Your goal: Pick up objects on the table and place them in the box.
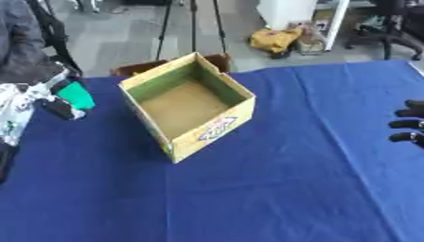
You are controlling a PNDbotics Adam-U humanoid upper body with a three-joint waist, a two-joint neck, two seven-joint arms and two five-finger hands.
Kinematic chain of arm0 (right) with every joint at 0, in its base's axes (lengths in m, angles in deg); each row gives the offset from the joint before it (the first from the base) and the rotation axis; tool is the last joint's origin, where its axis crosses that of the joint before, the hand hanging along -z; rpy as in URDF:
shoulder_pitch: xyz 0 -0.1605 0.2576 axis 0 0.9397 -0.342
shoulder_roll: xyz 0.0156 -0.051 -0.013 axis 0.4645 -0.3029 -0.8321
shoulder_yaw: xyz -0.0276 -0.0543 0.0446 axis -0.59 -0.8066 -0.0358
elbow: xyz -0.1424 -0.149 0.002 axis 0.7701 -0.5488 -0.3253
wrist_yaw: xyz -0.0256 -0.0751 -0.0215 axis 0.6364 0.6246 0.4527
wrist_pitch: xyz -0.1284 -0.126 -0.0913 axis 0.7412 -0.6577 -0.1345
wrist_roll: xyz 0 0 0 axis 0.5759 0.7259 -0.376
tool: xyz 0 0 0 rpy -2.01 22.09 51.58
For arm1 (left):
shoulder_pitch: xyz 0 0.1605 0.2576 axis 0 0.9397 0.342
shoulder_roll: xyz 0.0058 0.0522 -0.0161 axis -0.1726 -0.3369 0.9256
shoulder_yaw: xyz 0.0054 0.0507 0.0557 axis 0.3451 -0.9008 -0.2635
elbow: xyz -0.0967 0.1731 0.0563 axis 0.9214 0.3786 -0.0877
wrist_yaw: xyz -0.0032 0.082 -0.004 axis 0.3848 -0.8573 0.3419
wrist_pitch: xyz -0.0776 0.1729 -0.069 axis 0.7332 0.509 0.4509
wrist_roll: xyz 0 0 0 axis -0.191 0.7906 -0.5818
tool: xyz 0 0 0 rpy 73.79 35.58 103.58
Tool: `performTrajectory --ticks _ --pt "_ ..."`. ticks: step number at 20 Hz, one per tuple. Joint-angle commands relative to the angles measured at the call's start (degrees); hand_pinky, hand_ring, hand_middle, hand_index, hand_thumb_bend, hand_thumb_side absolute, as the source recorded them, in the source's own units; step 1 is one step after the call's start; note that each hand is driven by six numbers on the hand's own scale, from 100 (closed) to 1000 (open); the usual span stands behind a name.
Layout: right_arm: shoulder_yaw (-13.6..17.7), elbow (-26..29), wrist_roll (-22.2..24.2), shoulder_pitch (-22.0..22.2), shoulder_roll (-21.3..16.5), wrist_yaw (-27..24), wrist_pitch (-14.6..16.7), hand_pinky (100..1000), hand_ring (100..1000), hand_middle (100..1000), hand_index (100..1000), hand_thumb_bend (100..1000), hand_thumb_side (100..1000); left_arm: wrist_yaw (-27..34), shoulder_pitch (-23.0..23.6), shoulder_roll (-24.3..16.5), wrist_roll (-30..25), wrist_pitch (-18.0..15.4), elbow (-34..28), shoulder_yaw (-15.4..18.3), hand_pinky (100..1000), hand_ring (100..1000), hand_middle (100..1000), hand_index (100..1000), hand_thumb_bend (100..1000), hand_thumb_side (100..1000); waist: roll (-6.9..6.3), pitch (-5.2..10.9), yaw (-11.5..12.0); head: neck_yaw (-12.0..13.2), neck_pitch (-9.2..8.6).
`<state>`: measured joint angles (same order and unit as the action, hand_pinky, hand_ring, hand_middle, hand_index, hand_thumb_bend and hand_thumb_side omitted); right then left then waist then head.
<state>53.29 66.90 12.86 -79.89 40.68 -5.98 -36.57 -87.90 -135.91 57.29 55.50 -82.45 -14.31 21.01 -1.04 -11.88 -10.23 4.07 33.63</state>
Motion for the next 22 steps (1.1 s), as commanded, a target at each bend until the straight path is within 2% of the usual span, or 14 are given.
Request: performTrajectory --ticks 1,6,15,16,17,18,19,22 --pt "0.5 0.6 0.3 -0.3 -1.2 0.0 0.0 602 696 691 820 100 884 1.7 -2.6 0.7 -0.9 -0.3 -3.7 -0.9 414 329 431 647 148 100 0.2 1.26 -0.3 0.0 -0.4" --pt "0.2 0.6 0.5 -0.5 -1.0 -0.1 0.0 602 697 692 820 100 884 1.2 -4.5 4.9 -1.6 -0.4 -4.2 -2.4 418 332 434 649 149 100 0.42 1.35 -1.0 0.2 -0.65" --pt "0.0 0.6 0.9 -0.9 -0.5 -0.2 -0.1 603 697 691 820 100 886 -4.0 -4.8 11.2 -2.0 -1.7 -0.3 -3.8 439 355 460 667 195 117 0.61 0.74 -2.3 0.5 -1.39" --pt "0.0 0.6 0.9 -1.0 -0.4 -0.2 -0.1 603 697 691 821 100 886 -4.5 -4.6 11.5 -1.9 -1.9 0.1 -3.9 447 363 468 674 234 160 0.61 0.68 -2.3 0.5 -1.5" --pt "0.0 0.6 0.9 -0.9 -0.4 -0.2 -0.1 603 697 691 821 100 886 -4.8 -4.4 11.7 -1.8 -2.1 0.3 -3.9 492 410 489 687 395 339 0.6 0.64 -2.4 0.5 -1.54" --pt "0.1 0.6 0.9 -0.9 -0.4 -0.2 -0.1 603 697 691 821 100 886 -5.0 -4.2 11.9 -1.5 -2.4 0.5 -4.0 504 422 495 691 476 417 0.59 0.61 -2.4 0.4 -1.55" --pt "0.1 0.6 0.9 -0.9 -0.4 -0.2 0.0 603 697 691 821 100 886 -5.1 -4.1 12.0 -1.2 -2.8 0.7 -4.0 525 443 503 698 594 523 0.57 0.6 -2.4 0.4 -1.54" --pt "0.1 0.6 0.9 -0.9 -0.4 -0.3 -0.1 603 698 691 821 100 887 -4.9 -3.6 12.1 -0.8 -4.0 0.9 -4.4 563 481 521 711 711 645 0.51 0.66 -2.2 0.3 -1.56"
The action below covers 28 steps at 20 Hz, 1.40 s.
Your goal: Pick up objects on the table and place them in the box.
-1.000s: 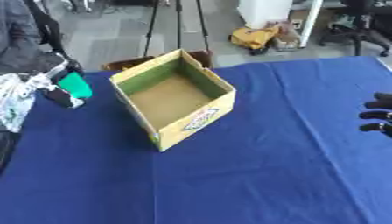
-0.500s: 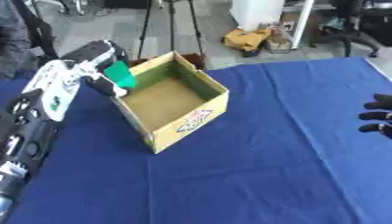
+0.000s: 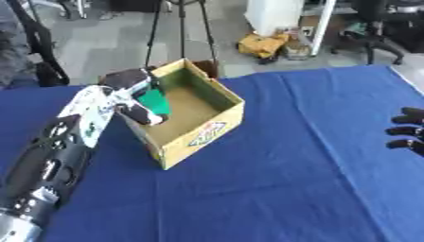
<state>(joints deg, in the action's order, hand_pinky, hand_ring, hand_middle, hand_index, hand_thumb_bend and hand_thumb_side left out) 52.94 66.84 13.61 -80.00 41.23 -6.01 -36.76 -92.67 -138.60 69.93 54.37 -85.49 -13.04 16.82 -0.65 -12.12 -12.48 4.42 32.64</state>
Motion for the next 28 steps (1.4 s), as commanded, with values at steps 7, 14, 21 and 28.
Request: performTrajectory --ticks 7,14,21,28 --pt "0.6 0.6 0.2 -0.6 -0.9 -0.3 0.1 603 698 691 821 100 887 3.7 0.3 -0.7 1.2 -2.4 -2.8 -0.7 625 570 559 738 751 830 0.17 1.16 0.5 -0.3 -0.65" --pt "1.0 0.5 -0.1 0.0 -0.9 -0.3 0.2 603 698 691 821 100 887 27.8 6.1 -2.4 11.9 0.5 -16.7 0.4 639 584 571 753 457 923 0.47 1.52 2.3 -0.7 -0.76" --pt "1.3 0.4 -0.3 0.5 -1.1 -0.4 0.3 603 698 692 822 100 888 51.8 17.2 -6.3 20.3 6.5 -31.9 2.5 663 641 623 757 451 1000 0.34 1.9 4.7 -1.8 -1.12" --pt "1.6 0.5 -0.8 0.8 -1.2 -0.4 0.4 603 699 695 822 100 887 65.1 28.3 -7.0 26.2 9.4 -35.3 4.7 665 655 645 771 526 1000 0.24 2.0 6.0 -2.8 -1.15"
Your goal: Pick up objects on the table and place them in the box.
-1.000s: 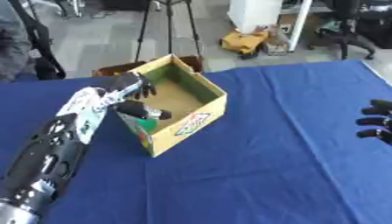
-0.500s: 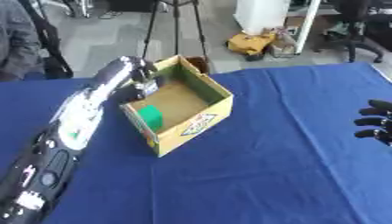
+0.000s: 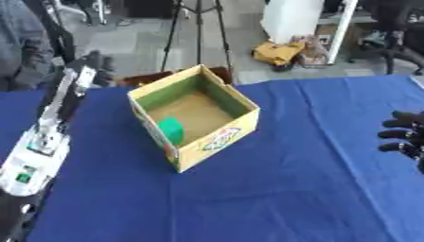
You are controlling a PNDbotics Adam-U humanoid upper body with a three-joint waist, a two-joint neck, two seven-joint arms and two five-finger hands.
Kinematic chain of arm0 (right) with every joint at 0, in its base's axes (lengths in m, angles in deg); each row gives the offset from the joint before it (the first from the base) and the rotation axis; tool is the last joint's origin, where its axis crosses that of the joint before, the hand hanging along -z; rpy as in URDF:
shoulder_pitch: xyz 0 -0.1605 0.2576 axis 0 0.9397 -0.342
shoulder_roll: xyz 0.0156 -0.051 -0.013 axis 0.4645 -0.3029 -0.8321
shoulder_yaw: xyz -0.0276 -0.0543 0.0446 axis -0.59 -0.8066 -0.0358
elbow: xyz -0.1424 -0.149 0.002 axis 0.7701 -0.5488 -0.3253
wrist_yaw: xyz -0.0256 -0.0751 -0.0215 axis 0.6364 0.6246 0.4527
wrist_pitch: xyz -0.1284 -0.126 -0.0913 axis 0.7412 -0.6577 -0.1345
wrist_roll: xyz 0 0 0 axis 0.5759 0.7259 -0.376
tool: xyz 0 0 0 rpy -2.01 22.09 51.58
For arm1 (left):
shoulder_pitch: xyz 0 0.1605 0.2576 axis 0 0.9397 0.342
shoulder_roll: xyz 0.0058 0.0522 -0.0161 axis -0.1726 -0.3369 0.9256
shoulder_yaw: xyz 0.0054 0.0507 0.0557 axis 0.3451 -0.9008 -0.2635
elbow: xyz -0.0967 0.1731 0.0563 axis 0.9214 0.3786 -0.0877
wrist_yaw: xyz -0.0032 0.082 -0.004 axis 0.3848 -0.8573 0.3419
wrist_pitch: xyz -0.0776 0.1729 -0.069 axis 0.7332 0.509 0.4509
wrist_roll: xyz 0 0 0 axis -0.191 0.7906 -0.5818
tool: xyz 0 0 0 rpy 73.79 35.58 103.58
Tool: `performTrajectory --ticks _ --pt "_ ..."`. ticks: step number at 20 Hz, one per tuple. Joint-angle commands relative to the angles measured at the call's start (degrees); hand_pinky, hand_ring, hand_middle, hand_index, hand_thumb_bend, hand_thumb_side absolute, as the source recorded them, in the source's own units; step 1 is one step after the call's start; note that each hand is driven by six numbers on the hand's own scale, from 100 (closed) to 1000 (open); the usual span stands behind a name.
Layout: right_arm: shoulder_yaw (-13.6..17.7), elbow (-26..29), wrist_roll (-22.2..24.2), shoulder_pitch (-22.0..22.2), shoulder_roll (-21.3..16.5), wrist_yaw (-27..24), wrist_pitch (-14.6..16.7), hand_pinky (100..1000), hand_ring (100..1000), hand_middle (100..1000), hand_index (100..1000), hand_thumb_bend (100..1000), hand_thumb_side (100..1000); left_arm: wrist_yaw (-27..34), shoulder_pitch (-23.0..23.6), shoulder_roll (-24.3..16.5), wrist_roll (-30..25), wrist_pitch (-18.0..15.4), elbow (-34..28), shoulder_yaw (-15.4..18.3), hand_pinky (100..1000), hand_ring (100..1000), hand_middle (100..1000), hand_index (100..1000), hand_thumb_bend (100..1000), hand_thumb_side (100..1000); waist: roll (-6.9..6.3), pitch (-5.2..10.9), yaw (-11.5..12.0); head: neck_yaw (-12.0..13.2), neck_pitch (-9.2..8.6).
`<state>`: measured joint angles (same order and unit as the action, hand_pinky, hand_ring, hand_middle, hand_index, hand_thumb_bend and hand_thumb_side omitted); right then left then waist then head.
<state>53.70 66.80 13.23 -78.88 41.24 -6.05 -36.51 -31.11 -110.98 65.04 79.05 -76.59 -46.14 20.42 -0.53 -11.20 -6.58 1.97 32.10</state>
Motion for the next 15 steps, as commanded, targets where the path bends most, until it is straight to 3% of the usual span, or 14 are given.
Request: performTrajectory --ticks 1,3,15 --pt "0.9 0.6 -0.5 -0.2 -1.3 -0.4 0.1 603 699 695 822 100 888 4.5 1.8 -2.3 1.8 0.6 -2.5 1.3 665 656 644 771 525 1000 0.1 1.12 0.2 -0.4 -0.6" --pt "1.0 0.6 -0.6 -0.1 -1.4 -0.4 0.1 603 699 695 822 100 888 5.9 3.7 -2.6 2.1 0.9 -2.9 1.5 665 663 654 773 491 1000 0.04 1.23 0.5 -0.4 -0.49" --pt "1.0 0.9 -0.9 -0.2 -1.1 -0.8 0.2 603 700 699 823 100 889 7.1 10.1 -1.0 2.1 -0.6 -4.0 3.1 680 688 686 802 507 1000 0.27 1.16 1.2 -0.5 -0.36"
